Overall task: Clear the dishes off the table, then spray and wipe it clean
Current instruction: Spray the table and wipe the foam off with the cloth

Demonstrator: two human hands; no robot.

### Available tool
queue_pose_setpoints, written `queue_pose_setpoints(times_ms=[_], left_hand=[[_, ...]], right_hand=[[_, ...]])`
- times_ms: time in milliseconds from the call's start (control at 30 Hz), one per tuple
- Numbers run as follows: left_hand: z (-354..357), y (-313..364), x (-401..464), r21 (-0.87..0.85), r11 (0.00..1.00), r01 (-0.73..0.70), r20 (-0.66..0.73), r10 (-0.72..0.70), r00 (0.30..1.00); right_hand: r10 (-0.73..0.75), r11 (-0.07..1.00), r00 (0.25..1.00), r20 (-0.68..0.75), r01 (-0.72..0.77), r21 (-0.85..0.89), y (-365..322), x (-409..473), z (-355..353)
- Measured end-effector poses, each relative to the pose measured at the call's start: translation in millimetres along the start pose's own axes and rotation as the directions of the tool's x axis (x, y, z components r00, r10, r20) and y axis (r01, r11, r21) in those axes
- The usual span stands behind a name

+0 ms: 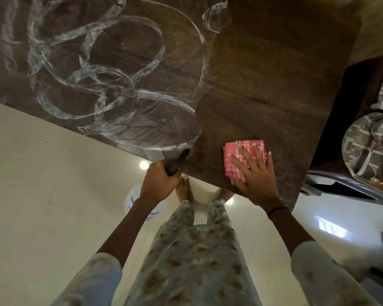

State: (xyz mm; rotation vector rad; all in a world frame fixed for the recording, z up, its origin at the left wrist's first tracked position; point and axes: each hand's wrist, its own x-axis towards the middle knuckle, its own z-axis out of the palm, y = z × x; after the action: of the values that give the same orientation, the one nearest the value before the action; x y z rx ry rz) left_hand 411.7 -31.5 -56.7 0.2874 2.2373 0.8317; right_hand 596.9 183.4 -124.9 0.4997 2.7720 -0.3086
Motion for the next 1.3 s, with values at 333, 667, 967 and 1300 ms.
queue_pose_setpoints(times_ms=[333,667,967,1300], left_hand=[[-10,-15,-2,-0.013,0.999,0.047,-0.037,-0.047,0.998],[-8,-36,-21,0.017,1.000,0.005,0.121,-0.007,0.993],[-9,-34,-21,0.055,0.992,0.116,-0.001,-0.116,0.993],[-26,-37,-1,-0.052,0.986,0.160,-0.120,-0.165,0.979]], right_hand=[[-0.144,0.988,0.987,-0.074,0.148,0.050,-73,26,6],[0.077,0.997,0.997,-0.022,-0.077,0.025,-39,15,-4],[0.079,0.997,0.996,-0.032,-0.078,0.023,-43,18,-2],[0.015,0.993,0.994,-0.106,-0.002,0.119,-99,71,-11]])
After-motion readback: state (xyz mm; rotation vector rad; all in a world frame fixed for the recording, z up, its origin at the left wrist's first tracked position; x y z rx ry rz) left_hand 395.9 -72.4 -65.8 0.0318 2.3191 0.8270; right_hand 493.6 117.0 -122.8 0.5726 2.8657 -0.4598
